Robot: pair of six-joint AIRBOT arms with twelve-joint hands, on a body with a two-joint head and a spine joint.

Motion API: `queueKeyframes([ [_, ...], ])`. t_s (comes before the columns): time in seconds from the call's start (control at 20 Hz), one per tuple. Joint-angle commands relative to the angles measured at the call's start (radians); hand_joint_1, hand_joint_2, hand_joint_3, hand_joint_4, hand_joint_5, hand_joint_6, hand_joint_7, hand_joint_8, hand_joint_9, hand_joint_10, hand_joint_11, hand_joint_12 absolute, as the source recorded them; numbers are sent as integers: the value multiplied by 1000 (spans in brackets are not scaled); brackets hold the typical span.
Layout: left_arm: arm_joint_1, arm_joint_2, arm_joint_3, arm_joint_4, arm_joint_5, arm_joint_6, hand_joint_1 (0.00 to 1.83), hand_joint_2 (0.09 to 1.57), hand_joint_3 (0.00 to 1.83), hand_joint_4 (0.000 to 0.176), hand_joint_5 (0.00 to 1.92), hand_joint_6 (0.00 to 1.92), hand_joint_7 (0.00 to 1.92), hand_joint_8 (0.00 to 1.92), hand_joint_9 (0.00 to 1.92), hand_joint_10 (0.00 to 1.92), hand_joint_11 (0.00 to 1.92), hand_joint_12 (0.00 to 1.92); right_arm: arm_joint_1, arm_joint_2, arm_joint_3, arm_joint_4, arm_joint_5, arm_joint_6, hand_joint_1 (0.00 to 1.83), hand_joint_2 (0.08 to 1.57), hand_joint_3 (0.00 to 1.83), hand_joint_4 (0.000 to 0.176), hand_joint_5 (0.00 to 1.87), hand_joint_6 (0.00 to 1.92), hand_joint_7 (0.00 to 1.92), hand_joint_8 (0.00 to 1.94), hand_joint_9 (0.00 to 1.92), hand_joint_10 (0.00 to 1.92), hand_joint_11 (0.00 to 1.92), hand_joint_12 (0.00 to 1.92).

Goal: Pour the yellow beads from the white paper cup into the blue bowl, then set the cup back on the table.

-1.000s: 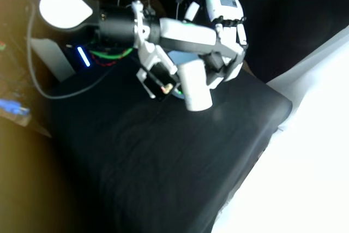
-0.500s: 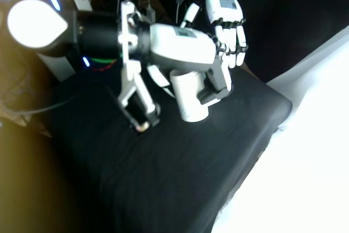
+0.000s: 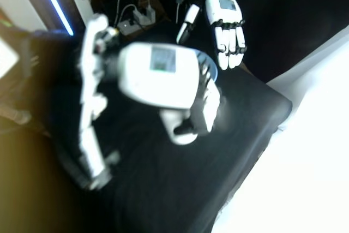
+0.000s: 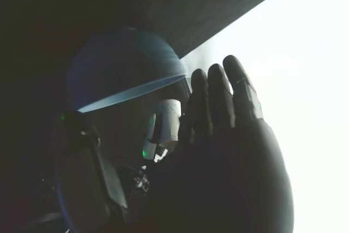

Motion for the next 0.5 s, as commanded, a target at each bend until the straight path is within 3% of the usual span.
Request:
queueKeyframes([
  [0.0, 0, 9, -5, -28, -124, -3, 612, 831, 0, 0, 54, 1, 304, 0, 265, 1, 0, 576, 4, -1, 0, 16, 85, -2, 1266, 1121, 1, 0, 995, 672, 997, 1226, 1109, 1290, 1029, 1739],
  [0.05, 11, 12, -6, -40, -133, -3, 627, 835, 0, 0, 69, 4, 314, 3, 282, 6, 0, 643, -7, 1, 3, 29, 85, -2, 1190, 1107, 0, 0, 1007, 863, 1001, 1196, 1073, 1504, 1032, 1870],
  [0.1, 22, 15, -6, -52, -140, -3, 628, 825, 0, 0, 75, 4, 324, 4, 296, 8, 0, 704, -16, 5, 5, 39, 86, -2, 1250, 1118, 0, 0, 1010, 717, 983, 1240, 955, 1370, 872, 1812],
  [0.2, 36, 21, -6, -64, -142, -3, 628, 821, 0, 0, 86, 3, 326, 2, 310, 7, 0, 752, -35, 10, 8, 55, 86, -2, 1273, 1099, 0, 0, 975, 768, 1081, 1057, 1100, 1086, 968, 1601],
  [0.35, 55, 26, -8, -79, -152, -3, 634, 827, 1, 0, 92, 2, 331, 2, 319, 6, 0, 775, -65, 18, 28, 116, 86, -1, 1276, 1096, 0, 0, 957, 778, 1111, 1001, 1193, 1012, 1071, 1593],
  [0.4, 59, 27, -9, -82, -154, -3, 631, 825, 0, 0, 85, 0, 332, 2, 321, 6, 0, 782, -79, 23, 33, 129, 86, 6, 1269, 1116, 1, 0, 947, 750, 1049, 1136, 1171, 1153, 1078, 1674],
  [0.45, 62, 29, -9, -85, -154, -3, 649, 843, 4, 0, 68, 0, 317, 0, 289, 6, 0, 662, -86, 30, 34, 142, 86, 6, 1266, 1122, 0, 0, 917, 805, 1051, 1117, 1158, 1063, 1059, 1570],
])
